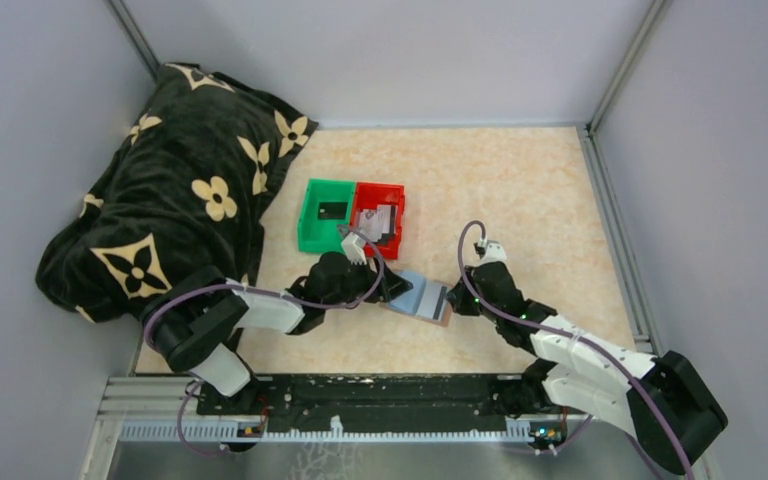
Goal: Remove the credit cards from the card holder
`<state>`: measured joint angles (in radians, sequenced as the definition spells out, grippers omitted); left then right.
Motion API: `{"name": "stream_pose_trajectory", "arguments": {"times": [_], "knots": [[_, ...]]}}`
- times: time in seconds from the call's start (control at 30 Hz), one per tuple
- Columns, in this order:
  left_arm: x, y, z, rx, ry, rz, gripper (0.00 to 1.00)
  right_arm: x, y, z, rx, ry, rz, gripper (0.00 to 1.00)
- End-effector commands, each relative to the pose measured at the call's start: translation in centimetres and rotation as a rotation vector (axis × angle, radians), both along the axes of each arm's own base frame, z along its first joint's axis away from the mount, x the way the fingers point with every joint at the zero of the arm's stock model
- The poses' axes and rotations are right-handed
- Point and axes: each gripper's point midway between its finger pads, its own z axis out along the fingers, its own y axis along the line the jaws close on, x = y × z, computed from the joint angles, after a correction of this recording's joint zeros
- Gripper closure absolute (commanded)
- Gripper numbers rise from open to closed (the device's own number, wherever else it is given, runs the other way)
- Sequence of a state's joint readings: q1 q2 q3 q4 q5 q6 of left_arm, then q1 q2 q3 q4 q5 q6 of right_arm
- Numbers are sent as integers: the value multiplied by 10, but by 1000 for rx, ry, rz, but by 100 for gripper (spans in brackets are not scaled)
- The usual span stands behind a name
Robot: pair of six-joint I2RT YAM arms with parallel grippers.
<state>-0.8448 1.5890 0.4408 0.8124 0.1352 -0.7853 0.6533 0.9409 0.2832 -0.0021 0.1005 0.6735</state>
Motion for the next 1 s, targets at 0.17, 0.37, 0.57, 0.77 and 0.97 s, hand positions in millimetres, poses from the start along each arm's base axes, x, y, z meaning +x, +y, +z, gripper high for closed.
{"name": "stream_pose_trajectory", "arguments": {"times": [0.17, 0.37, 0.57, 0.77, 0.97], "knots": [[15, -24, 46, -32, -110, -48, 31, 19, 22, 35, 92, -99, 23, 100], [11, -25, 44, -15, -125, -87, 31, 15, 21, 25, 95, -67, 20, 100], [3, -42, 17, 50, -72, -213, 23, 9, 19, 11, 90, -36, 15, 100], [3, -40, -2, 86, -41, -216, 22, 4, 12, -3, 69, -12, -1, 100], [-1, -38, -15, 113, -17, -233, 22, -3, 8, -9, 71, 1, -1, 100]]}}
